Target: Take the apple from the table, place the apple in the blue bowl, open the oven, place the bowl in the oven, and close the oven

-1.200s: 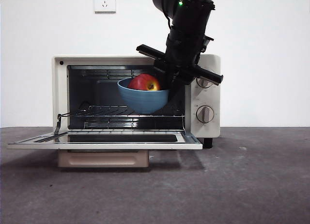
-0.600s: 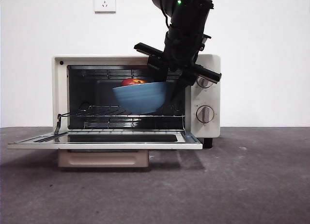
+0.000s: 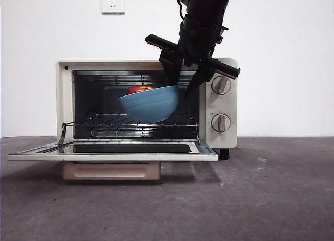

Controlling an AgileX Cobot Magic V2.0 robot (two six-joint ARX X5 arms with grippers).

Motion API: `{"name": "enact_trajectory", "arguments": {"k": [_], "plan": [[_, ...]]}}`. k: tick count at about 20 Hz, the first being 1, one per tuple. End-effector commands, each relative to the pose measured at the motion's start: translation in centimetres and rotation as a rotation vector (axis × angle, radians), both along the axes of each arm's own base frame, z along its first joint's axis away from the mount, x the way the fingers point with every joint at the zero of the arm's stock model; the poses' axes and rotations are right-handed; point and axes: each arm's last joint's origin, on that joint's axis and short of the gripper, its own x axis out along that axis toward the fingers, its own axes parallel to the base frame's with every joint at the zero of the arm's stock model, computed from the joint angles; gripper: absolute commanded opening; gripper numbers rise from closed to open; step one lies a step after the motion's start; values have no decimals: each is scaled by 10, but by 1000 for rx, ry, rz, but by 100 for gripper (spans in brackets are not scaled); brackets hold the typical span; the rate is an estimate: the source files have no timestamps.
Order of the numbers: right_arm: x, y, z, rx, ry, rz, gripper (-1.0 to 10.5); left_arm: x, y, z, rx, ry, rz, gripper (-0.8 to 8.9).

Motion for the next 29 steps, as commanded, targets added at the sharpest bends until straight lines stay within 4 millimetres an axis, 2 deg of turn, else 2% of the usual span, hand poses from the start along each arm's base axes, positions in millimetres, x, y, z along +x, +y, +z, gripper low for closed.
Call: {"name": "enact_trajectory", "arguments": {"k": [1,8,12,16,17,21,25,29], "plan": [[0,5,8,-17,-39,39,136,1,-1,2,2,-16,-13,7],[-9,-1,29,-22,-89,75,160,2,-1,2,4,-13,-15,7],[-24,-7,58,-48,-182,166,161,6,-2,1,13,-23,-15,7],[-59,-26,101,-163,-297,338,161,26,1,-10,7,-32,82,6],[-74,-33,113,-212,-323,390,161,34,4,-19,1,-10,122,6],[-120,-62,141,-330,-349,515,161,63,19,-54,-64,84,211,6],[-158,-86,152,-392,-330,597,161,95,33,-78,-75,160,289,6],[-185,-105,152,-392,-355,625,161,124,41,-105,-68,228,325,6]]}}
